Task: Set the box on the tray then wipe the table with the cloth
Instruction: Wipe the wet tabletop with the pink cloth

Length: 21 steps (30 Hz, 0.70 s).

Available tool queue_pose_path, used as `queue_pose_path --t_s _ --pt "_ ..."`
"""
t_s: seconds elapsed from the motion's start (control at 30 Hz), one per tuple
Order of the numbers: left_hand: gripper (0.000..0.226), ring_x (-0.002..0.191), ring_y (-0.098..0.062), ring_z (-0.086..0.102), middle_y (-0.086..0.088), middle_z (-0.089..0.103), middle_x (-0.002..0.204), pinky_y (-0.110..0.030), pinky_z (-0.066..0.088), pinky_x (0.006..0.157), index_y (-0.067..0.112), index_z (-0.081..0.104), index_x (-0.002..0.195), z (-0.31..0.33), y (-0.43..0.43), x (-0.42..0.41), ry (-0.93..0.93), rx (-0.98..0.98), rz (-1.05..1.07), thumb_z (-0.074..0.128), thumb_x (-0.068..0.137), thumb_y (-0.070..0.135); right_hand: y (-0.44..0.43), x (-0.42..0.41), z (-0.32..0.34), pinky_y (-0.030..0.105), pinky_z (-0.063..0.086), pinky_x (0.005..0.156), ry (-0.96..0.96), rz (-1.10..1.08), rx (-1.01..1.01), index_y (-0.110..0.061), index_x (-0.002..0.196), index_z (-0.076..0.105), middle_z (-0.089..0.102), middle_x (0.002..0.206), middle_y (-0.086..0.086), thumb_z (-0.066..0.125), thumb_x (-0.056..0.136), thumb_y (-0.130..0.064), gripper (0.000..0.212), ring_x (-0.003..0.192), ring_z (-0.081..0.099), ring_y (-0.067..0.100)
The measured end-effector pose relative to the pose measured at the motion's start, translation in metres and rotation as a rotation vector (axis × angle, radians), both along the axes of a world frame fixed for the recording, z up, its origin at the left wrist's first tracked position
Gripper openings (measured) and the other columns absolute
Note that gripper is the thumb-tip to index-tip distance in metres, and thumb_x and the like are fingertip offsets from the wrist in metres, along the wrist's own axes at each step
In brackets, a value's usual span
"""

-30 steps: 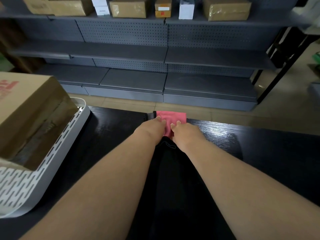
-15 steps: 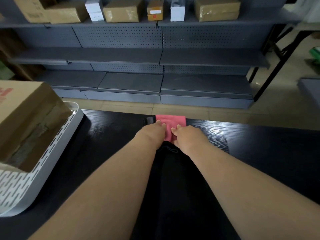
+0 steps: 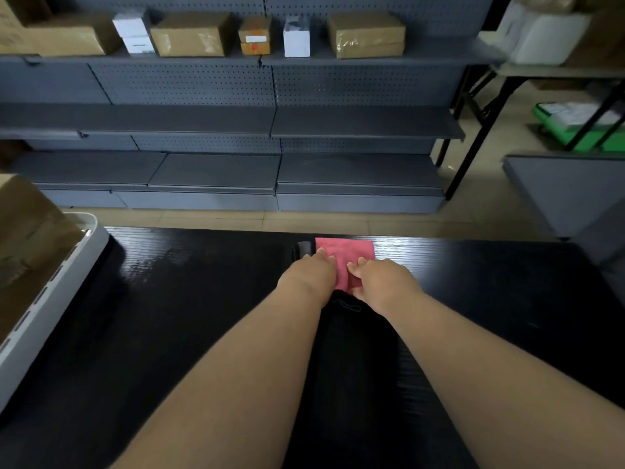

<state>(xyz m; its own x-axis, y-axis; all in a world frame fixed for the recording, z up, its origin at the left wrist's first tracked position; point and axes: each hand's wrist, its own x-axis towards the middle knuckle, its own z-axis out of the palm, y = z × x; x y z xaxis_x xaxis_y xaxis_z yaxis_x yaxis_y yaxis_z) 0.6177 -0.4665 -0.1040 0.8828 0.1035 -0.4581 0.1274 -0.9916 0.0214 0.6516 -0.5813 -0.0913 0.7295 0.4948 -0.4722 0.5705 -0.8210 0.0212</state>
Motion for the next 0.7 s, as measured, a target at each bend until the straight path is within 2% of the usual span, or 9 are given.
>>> queue_pose_path --t_s 0.13,0.37,0.7 --pt "0.060 0.144 -0.031 0.028 -0.010 0.017 0.160 -0.043 0.035 0.111 0.009 0.024 0.151 -0.001 -0.015 -0.011 -0.035 -0.014 -0.014 0.047 0.096 0.004 -0.017 -0.013 0.000 0.039 0.039 0.111 -0.007 -0.044 0.004 -0.025 0.152 0.023 0.031 0.157 -0.001 0.044 0.100 -0.031 0.057 0.137 0.040 0.028" --pt "0.056 0.144 -0.031 0.028 -0.010 0.016 0.160 -0.042 0.035 0.111 0.009 0.023 0.152 -0.002 -0.034 -0.052 -0.035 -0.034 -0.065 0.044 0.100 0.010 -0.038 -0.058 0.004 0.039 0.036 0.113 0.002 -0.053 -0.033 -0.020 0.152 0.021 0.030 0.157 0.005 0.042 0.101 -0.027 0.056 0.138 0.039 0.029" --pt "0.055 0.145 -0.030 0.026 -0.010 0.014 0.160 -0.041 0.032 0.112 0.010 0.020 0.153 -0.001 -0.057 -0.167 -0.036 -0.064 -0.095 0.039 0.101 0.011 -0.062 -0.171 0.010 0.038 0.039 0.111 -0.006 -0.061 -0.065 -0.021 0.152 0.023 0.032 0.156 0.003 0.042 0.101 -0.025 0.055 0.136 0.041 0.028"
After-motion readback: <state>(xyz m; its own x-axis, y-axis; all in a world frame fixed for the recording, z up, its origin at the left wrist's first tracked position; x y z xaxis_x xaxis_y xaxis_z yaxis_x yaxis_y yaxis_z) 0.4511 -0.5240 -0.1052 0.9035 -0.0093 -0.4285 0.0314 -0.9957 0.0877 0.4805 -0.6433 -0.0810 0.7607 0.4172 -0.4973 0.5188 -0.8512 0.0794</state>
